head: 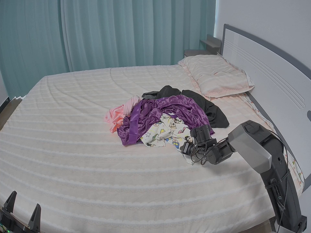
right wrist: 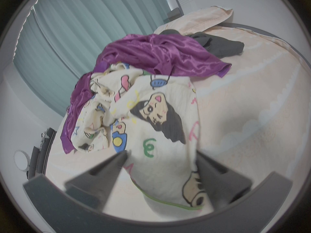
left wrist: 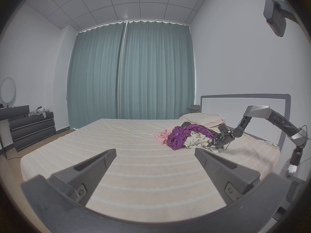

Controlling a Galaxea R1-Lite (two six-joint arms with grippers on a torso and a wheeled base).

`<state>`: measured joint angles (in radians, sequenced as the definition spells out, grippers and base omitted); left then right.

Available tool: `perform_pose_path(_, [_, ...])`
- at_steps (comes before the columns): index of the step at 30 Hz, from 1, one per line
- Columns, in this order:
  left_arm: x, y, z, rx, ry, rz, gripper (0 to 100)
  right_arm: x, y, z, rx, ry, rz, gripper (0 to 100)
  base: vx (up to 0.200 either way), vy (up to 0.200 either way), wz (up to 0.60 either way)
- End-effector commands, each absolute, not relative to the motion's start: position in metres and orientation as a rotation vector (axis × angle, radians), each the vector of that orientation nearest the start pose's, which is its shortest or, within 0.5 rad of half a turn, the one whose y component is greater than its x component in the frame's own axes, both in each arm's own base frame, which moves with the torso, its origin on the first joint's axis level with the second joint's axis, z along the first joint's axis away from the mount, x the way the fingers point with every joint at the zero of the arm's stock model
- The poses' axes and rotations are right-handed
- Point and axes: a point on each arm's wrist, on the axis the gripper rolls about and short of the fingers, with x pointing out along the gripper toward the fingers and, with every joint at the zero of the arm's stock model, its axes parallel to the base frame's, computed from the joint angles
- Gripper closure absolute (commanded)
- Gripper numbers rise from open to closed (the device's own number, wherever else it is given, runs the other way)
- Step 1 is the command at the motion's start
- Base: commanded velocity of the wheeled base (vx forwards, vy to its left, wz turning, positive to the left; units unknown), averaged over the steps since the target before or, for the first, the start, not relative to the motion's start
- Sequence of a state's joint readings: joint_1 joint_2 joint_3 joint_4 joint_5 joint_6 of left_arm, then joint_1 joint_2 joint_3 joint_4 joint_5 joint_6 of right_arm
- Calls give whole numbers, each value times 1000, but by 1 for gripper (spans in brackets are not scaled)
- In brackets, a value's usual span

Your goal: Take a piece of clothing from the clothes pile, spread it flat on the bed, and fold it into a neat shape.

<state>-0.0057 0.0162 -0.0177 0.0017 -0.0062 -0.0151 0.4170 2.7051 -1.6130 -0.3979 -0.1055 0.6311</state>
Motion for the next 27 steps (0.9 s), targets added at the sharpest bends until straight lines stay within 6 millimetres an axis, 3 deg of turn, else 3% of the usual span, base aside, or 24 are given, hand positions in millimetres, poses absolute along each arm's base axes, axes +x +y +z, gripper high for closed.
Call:
perform_pose_path(1, [-23,0,75,-15,2,-11,0,456,205,-54,413,728,95,100,0,0,0])
perform_pose_path(7, [-23,0,75,-15,2,-12,0,455,204,-46,439,720,96,100,0,0,0])
perform_pose_path(12, [-23,0,75,-15,2,-12,0,440,193,-12,560,701,95,100,0,0,0])
perform_pose_path(15, [-23,0,75,-15,2,-12,0,406,177,22,673,751,225,100,0,0,0])
perform_pose_path(16, [-23,0,75,-15,2,-12,0,403,175,24,679,755,238,100,0,0,0])
perform_pose_path(18, [-23,0,75,-15,2,-12,0,367,162,48,727,755,355,100,0,0,0])
perform_pose_path(19, [-23,0,75,-15,2,-12,0,362,160,51,730,751,366,100,0,0,0])
perform_pose_path(21, [-23,0,75,-15,2,-12,0,330,148,68,749,708,441,100,0,0,0])
perform_pose_path(22, [-23,0,75,-15,2,-12,0,326,147,70,750,703,449,100,0,0,0])
perform_pose_path(24, [-23,0,75,-15,2,-12,0,294,135,81,758,670,511,100,0,0,0])
perform_pose_path(25, [-23,0,75,-15,2,-12,0,292,135,81,758,669,515,100,0,0,0])
perform_pose_path(27, [-23,0,75,-15,2,-12,0,257,126,93,756,649,579,100,0,0,0])
